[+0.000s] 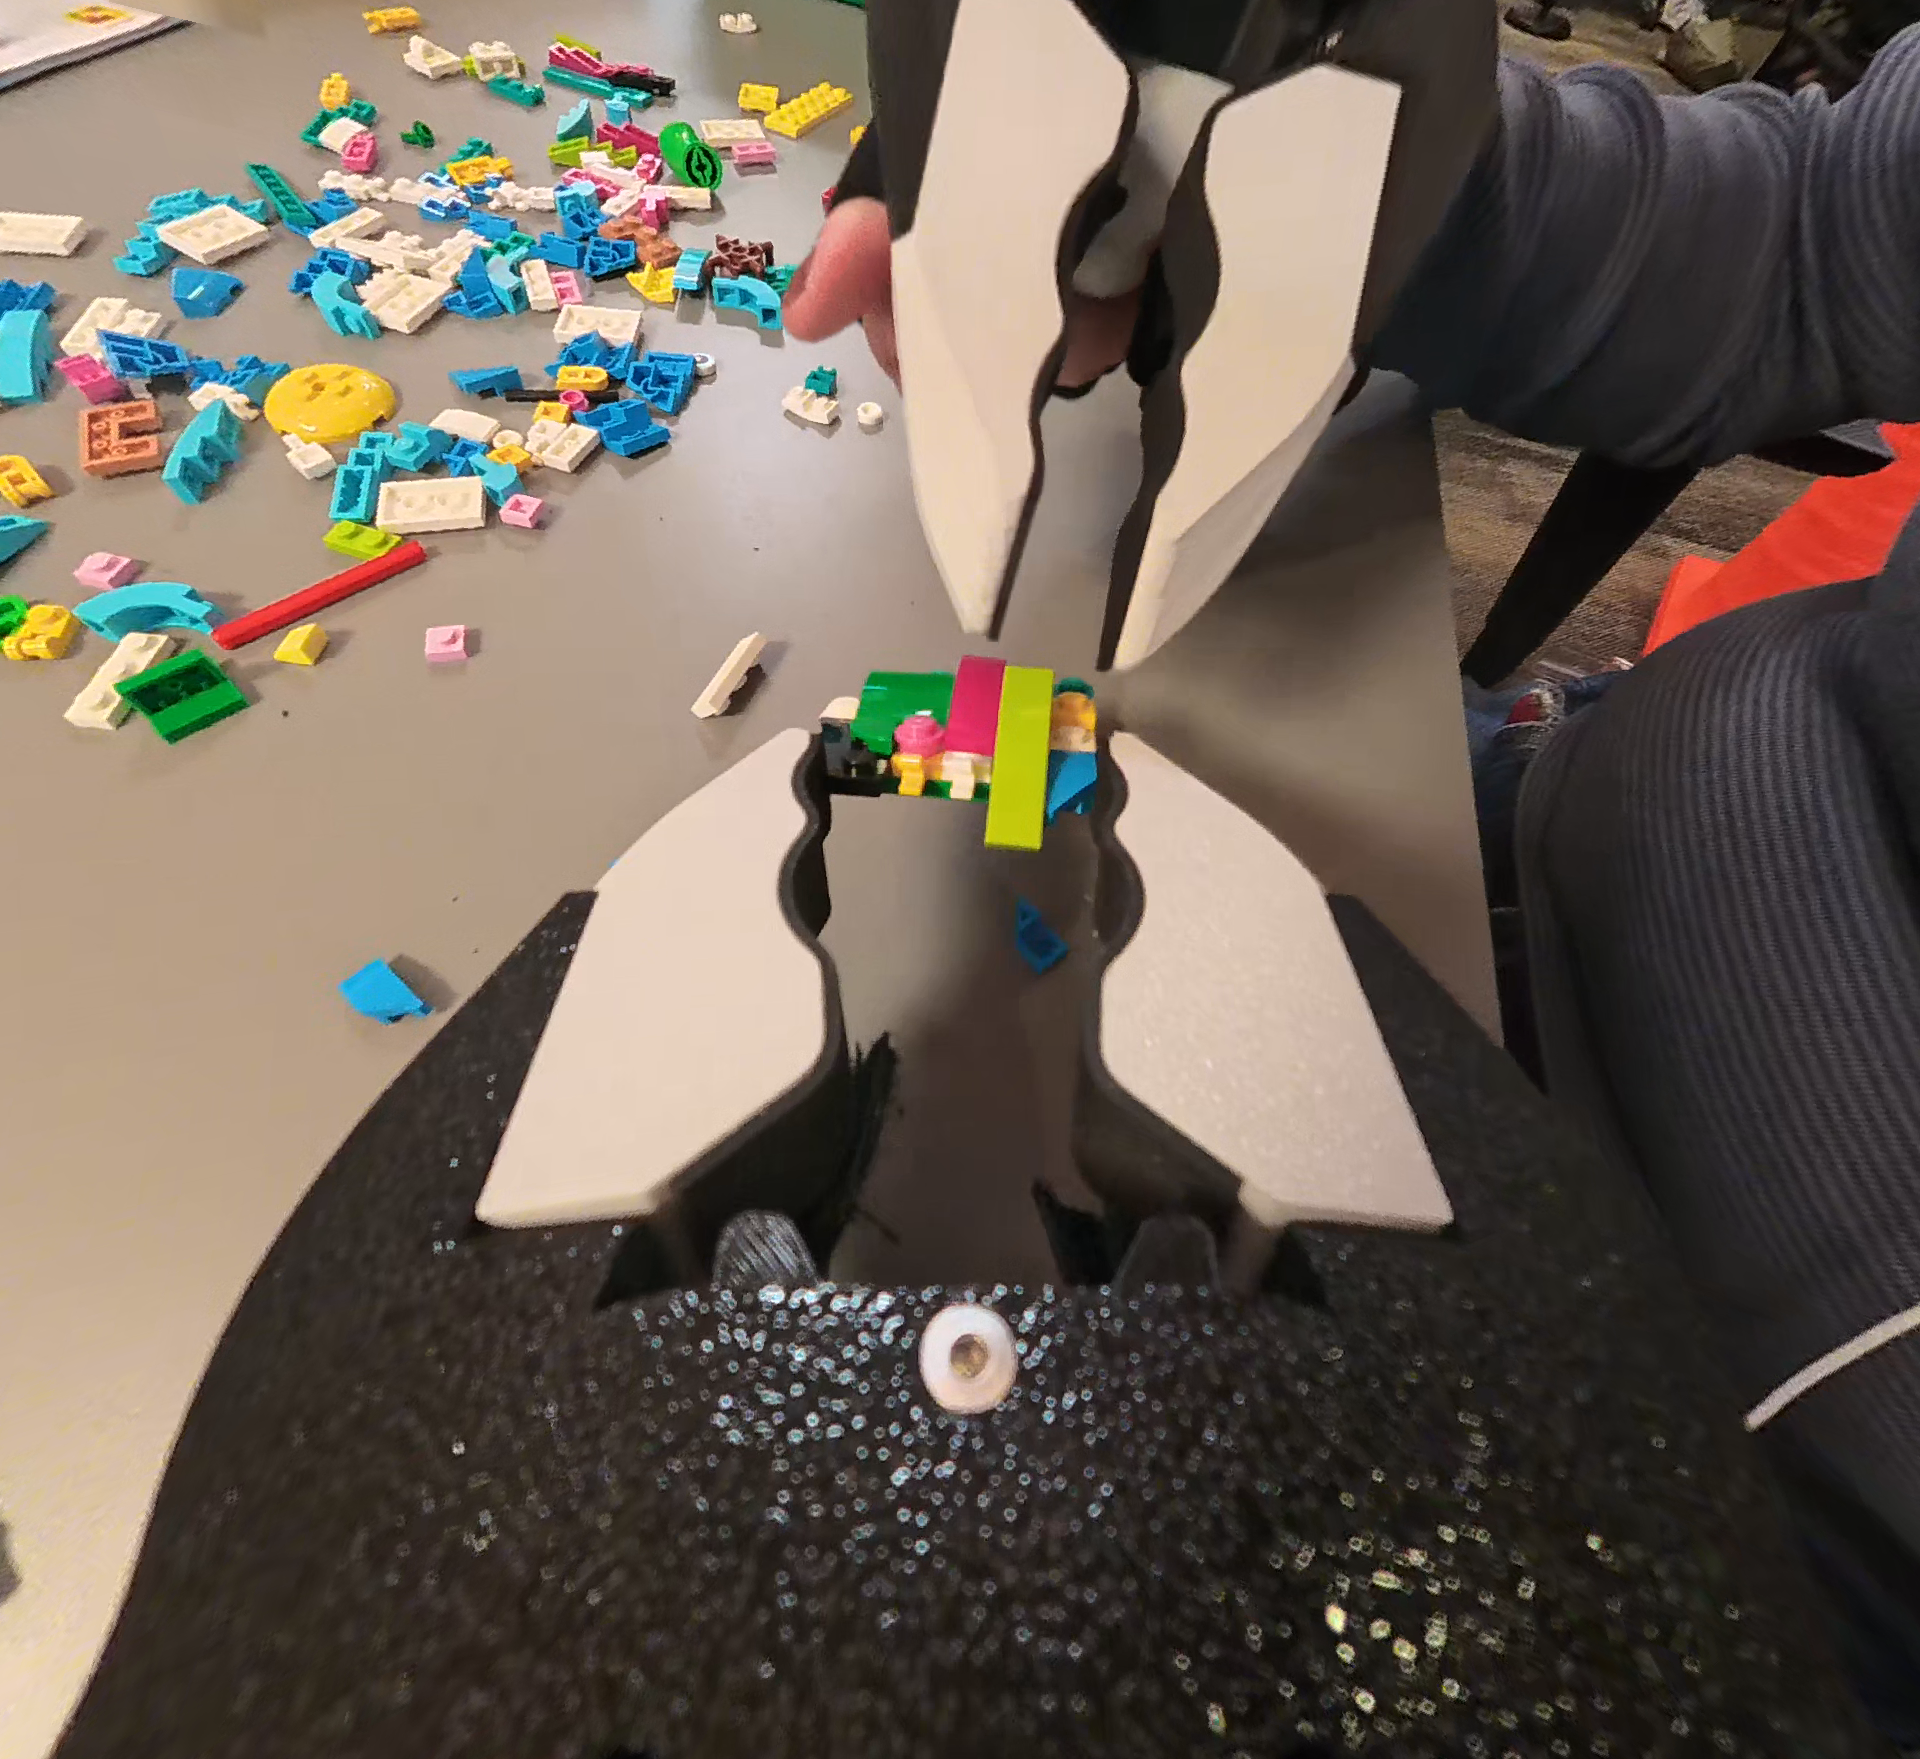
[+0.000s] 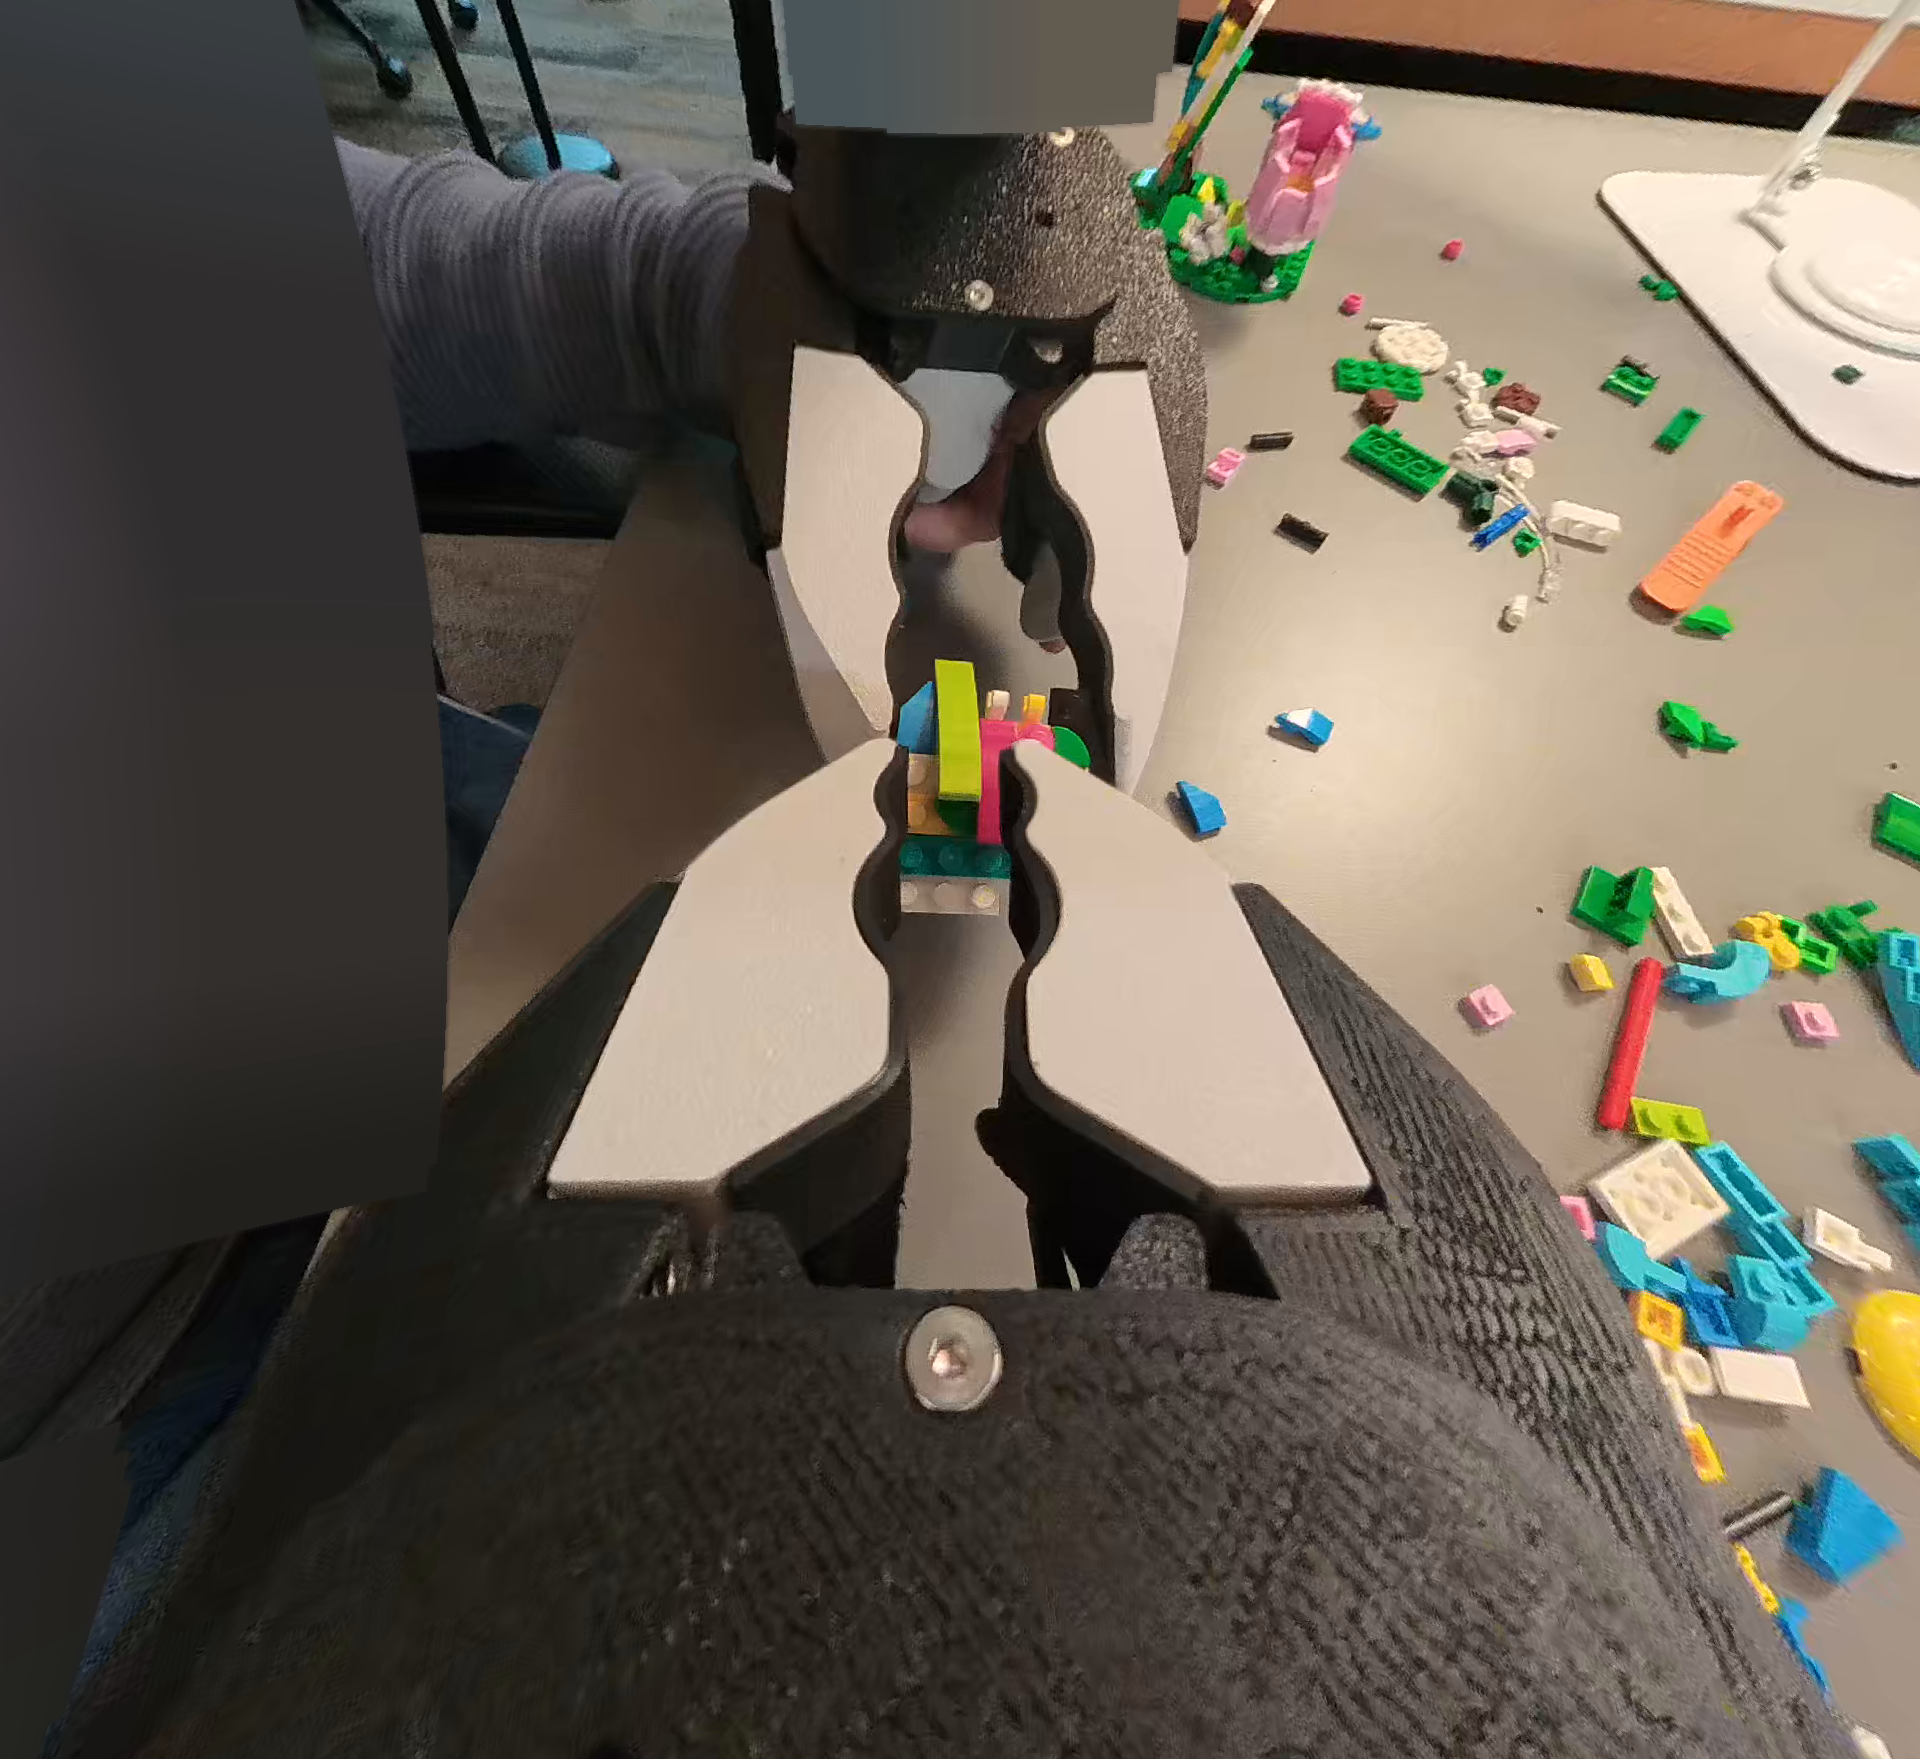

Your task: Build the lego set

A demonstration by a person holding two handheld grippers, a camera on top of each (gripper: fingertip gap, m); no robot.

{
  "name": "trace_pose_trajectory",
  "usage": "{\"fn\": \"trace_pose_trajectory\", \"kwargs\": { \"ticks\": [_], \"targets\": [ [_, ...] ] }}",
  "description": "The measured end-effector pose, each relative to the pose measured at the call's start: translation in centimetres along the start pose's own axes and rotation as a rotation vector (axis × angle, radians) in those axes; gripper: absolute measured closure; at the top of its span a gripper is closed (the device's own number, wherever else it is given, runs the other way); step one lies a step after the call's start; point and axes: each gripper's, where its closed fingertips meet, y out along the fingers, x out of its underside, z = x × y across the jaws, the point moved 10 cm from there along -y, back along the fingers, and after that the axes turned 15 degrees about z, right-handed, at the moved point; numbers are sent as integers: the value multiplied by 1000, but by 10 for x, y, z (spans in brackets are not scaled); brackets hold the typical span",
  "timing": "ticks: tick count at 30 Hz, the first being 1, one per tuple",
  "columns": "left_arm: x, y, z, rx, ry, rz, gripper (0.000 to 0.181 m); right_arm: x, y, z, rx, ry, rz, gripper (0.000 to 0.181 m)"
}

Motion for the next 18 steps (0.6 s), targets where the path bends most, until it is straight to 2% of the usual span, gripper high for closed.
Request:
{"fn": "trace_pose_trajectory", "kwargs": {
  "ticks": [5, 7, 11, 18],
  "targets": [
    [0, 0, 0, 1, 3, 4, 133, 1, 6, -5, 6, -117, -87, 169],
    [0, 0, 0, 2, 7, 5, 133, 0, 6, -6, 12, -164, -95, 175],
    [0, -1, -1, -8, 0, 13, 133, -2, 3, -9, 48, -221, -101, 175],
    [0, 1, -2, -47, 9, -11, 133, 1, -21, -9, 156, -223, -106, 175]
  ]
}}
